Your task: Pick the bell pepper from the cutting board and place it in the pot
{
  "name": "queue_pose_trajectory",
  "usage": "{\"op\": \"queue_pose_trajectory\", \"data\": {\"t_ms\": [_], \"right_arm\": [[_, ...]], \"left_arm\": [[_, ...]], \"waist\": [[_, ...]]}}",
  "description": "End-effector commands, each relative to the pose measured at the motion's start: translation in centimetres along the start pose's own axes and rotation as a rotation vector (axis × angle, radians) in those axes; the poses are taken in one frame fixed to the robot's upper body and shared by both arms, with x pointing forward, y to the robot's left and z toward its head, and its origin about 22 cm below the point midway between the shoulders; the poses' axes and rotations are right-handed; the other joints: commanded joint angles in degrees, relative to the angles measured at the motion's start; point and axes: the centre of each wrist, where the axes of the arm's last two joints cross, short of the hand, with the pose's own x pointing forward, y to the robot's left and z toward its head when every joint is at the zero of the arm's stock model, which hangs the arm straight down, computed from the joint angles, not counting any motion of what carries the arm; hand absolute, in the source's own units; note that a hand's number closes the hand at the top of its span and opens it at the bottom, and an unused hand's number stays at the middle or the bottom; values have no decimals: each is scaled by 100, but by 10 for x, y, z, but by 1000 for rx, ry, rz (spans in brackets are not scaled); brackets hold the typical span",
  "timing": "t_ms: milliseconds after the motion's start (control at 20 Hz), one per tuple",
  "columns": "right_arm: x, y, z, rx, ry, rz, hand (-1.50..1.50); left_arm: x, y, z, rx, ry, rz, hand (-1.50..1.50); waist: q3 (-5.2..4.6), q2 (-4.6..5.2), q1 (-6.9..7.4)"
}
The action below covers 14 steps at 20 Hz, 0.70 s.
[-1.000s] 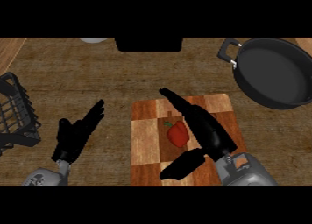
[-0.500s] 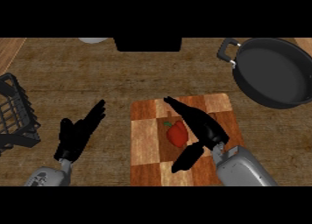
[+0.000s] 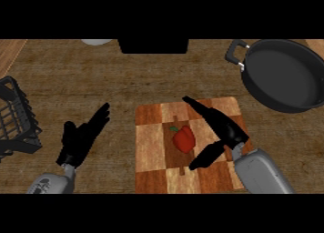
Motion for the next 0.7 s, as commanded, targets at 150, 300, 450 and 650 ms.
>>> {"op": "queue_pose_trajectory", "data": {"t_ms": [150, 300, 450, 650], "right_arm": [[-25, -7, 4, 48, -84, -187, -150], [-25, 14, -7, 58, -88, -268, -150], [-36, 9, -14, 74, -80, -309, -150], [-57, 31, -23, 61, -56, -342, -150]], "left_arm": [[-28, -4, 12, -2, 12, -1, 0], [-5, -8, 9, -1, 10, 4, 0], [-16, 1, 3, -3, -5, -2, 0], [1, 26, 5, -8, 0, 4, 0]], "waist": [[-1, 1, -2], [1, -2, 13], [-1, 1, 5], [0, 2, 13]]}}
